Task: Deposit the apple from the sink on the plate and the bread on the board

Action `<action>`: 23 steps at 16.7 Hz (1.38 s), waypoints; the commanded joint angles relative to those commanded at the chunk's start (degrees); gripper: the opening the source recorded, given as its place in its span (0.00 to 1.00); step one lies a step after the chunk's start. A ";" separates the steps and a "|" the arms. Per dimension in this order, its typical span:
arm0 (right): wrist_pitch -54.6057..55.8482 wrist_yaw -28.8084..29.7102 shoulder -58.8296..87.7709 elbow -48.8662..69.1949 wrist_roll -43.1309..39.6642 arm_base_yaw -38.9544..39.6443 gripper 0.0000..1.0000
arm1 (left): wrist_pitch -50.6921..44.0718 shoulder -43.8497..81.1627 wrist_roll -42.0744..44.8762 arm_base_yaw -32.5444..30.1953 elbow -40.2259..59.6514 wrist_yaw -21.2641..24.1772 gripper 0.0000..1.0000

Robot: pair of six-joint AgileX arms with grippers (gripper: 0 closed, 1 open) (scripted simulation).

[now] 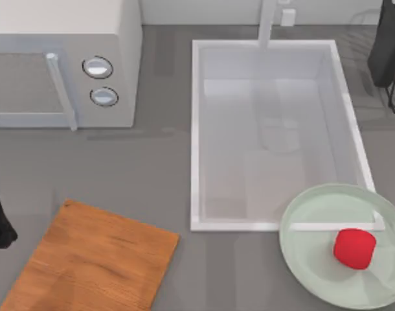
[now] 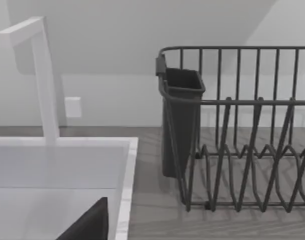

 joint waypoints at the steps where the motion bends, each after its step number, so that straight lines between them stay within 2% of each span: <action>1: 0.00 0.00 0.00 0.00 0.00 0.00 1.00 | 0.00 0.00 0.00 0.00 0.00 0.00 1.00; 5: 0.00 0.00 0.00 0.00 0.00 0.00 1.00 | -2.25 3.48 2.35 0.45 2.60 0.15 1.00; 8: 0.00 0.00 0.00 0.00 0.00 0.00 1.00 | -7.37 12.23 7.80 1.83 8.63 0.16 1.00; 23: 0.00 0.00 0.00 0.00 0.00 0.00 1.00 | -46.38 80.26 49.26 12.20 53.48 0.10 1.00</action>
